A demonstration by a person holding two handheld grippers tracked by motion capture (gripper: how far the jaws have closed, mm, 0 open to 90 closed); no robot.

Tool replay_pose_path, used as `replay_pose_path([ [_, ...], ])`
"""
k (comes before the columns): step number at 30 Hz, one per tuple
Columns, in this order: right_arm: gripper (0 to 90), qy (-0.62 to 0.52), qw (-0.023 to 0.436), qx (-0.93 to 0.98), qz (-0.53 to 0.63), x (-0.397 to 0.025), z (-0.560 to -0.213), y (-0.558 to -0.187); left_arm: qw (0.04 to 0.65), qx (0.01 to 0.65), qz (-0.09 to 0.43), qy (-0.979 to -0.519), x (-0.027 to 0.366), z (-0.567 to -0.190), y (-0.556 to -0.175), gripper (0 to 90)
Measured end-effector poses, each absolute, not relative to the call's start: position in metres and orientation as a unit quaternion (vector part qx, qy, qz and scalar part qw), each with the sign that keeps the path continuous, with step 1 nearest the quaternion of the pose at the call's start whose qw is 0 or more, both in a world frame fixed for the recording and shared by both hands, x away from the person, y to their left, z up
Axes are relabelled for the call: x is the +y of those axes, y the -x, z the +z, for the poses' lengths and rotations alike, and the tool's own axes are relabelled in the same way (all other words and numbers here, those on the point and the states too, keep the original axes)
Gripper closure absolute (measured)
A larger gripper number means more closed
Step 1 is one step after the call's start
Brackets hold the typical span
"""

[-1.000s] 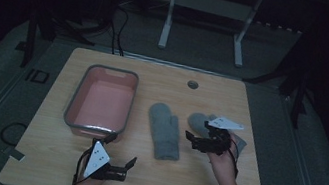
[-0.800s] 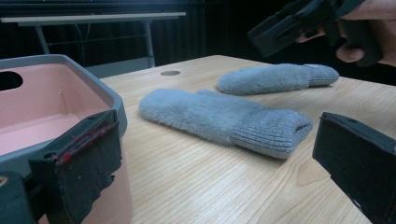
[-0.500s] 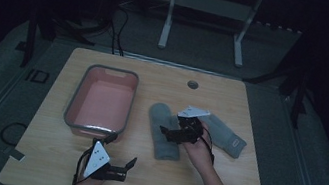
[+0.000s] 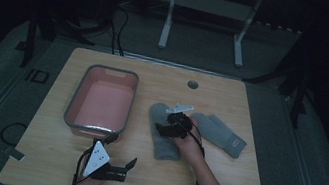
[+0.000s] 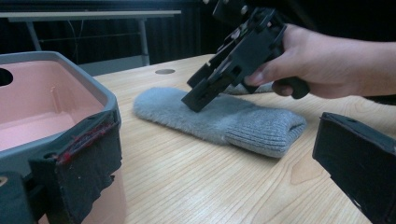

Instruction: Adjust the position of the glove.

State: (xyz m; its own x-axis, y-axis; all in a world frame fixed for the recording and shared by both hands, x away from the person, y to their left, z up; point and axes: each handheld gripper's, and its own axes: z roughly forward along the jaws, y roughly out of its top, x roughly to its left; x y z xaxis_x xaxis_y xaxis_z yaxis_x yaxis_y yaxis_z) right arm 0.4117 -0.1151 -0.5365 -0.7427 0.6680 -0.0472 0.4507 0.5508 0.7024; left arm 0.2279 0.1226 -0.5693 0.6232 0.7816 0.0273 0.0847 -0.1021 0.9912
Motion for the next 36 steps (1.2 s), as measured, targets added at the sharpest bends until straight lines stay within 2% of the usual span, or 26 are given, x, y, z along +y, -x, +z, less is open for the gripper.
replay_pose_path([
  [7, 47.2, -0.338, 0.142, 0.865, 0.343, -0.112, -0.551, -0.412, 0.591, 0.318, 0.294, -0.681, 0.123, -0.569, -0.228, 1.5],
  [9, 58.3, -0.342, 0.147, 0.862, 0.345, -0.110, -0.552, -0.409, 0.590, 0.318, 0.295, -0.681, 0.123, -0.569, -0.228, 1.5],
  [13, 72.8, -0.346, 0.159, 0.857, 0.347, -0.107, -0.552, -0.402, 0.589, 0.318, 0.294, -0.682, 0.122, -0.569, -0.228, 1.5],
  [15, 77.3, -0.369, 0.149, 0.847, 0.352, -0.109, -0.549, -0.400, 0.589, 0.319, 0.294, -0.682, 0.123, -0.569, -0.228, 1.5],
  [17, 78.3, -0.396, 0.137, 0.832, 0.364, -0.113, -0.544, -0.397, 0.590, 0.319, 0.293, -0.681, 0.123, -0.569, -0.228, 1.5],
  [24, 78.6, -0.434, 0.155, 0.805, 0.373, -0.126, -0.517, -0.373, 0.588, 0.318, 0.295, -0.682, 0.122, -0.569, -0.228, 1.5],
  [27, 78.6, -0.450, 0.144, 0.798, 0.373, -0.133, -0.513, -0.366, 0.588, 0.318, 0.296, -0.682, 0.122, -0.569, -0.228, 1.5],
  [31, 78.5, -0.474, 0.131, 0.787, 0.373, -0.140, -0.519, -0.363, 0.588, 0.319, 0.296, -0.682, 0.122, -0.569, -0.228, 1.5],
  [32, 78.3, -0.487, 0.116, 0.782, 0.372, -0.142, -0.528, -0.362, 0.588, 0.319, 0.296, -0.682, 0.122, -0.569, -0.228, 1.5],
  [36, 77.6, -0.492, 0.106, 0.781, 0.369, -0.140, -0.545, -0.360, 0.587, 0.318, 0.295, -0.683, 0.122, -0.569, -0.228, 1.5],
])
